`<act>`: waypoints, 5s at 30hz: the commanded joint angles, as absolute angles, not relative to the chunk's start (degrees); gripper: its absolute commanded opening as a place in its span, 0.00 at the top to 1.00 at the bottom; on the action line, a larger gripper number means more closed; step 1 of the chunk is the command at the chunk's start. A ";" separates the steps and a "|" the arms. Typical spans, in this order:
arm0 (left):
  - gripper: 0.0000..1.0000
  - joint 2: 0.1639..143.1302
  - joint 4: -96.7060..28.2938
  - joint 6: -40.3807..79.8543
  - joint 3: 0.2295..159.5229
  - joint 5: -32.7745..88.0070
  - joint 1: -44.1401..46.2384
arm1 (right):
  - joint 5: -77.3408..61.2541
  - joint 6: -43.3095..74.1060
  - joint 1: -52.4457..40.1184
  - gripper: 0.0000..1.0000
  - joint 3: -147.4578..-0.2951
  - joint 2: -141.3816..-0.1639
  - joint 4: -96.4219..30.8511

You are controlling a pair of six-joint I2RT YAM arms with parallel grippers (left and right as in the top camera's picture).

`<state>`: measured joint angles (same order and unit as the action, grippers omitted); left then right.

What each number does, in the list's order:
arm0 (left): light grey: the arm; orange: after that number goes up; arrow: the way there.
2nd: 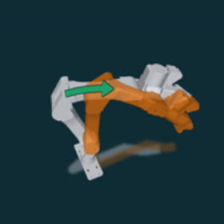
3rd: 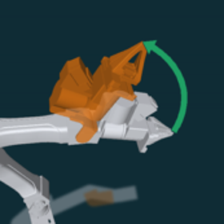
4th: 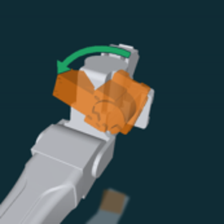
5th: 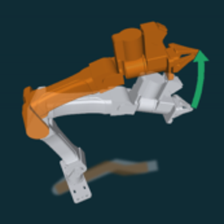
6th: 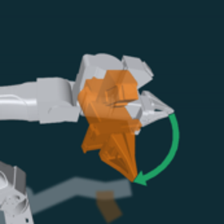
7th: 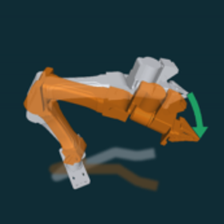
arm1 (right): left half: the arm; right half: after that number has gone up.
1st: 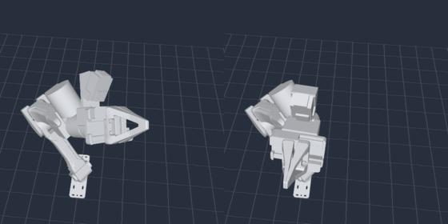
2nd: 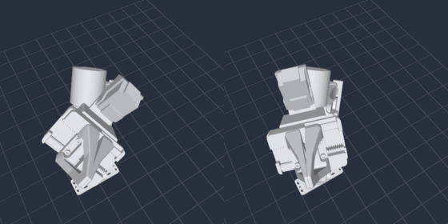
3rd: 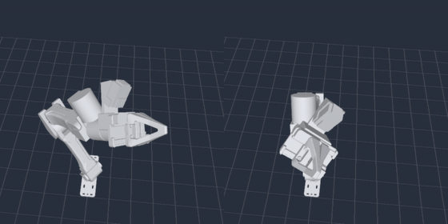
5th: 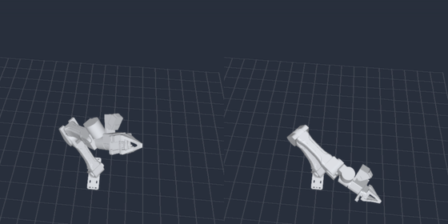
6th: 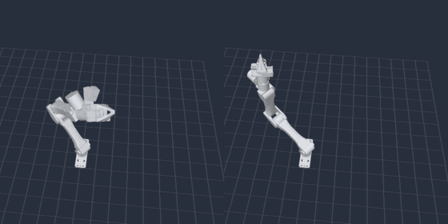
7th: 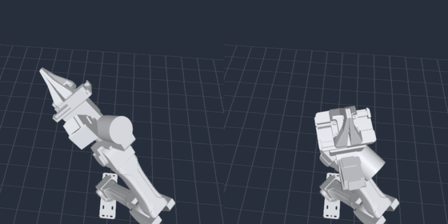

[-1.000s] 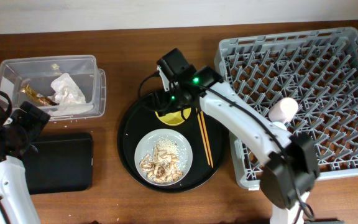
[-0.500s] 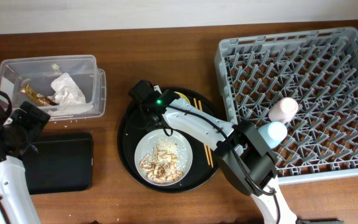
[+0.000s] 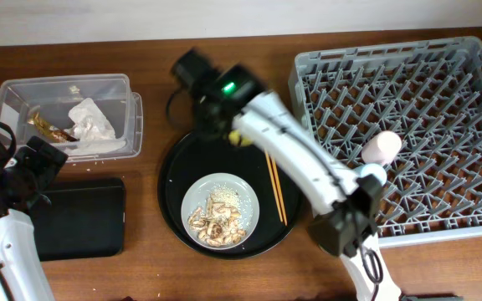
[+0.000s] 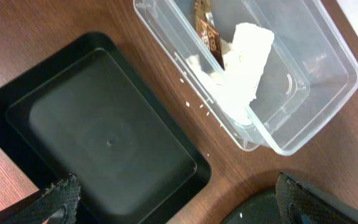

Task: Sort waste into correct bins and load items into the dishwasher rack
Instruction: 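Grasp the yellow bowl with the right gripper and lift it, then lower the yellow bowl into the rack's back right corner and release, then move the right gripper to the chopsticks on the black tray and grasp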

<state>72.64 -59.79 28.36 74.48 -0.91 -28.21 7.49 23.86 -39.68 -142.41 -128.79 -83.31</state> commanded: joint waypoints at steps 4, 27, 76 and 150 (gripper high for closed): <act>0.01 72.40 -59.72 28.84 74.78 -1.13 -28.40 | -12.95 11.60 -11.00 0.96 -166.41 -127.00 -97.34; 0.01 72.40 -59.72 28.84 74.78 -1.13 -28.40 | -87.26 2.48 24.62 0.96 -114.65 -129.45 -43.16; 0.01 72.40 -59.72 28.84 74.78 -1.13 -28.40 | -5.32 15.31 16.62 0.72 -114.93 -123.85 -46.13; 0.01 72.40 -59.72 28.86 74.78 -1.13 -28.40 | -2.35 20.29 -31.48 0.42 -113.03 -126.02 -76.29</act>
<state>72.64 -59.79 28.38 74.48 -0.91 -28.21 -2.00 19.53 -31.07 -113.10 -125.27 -78.65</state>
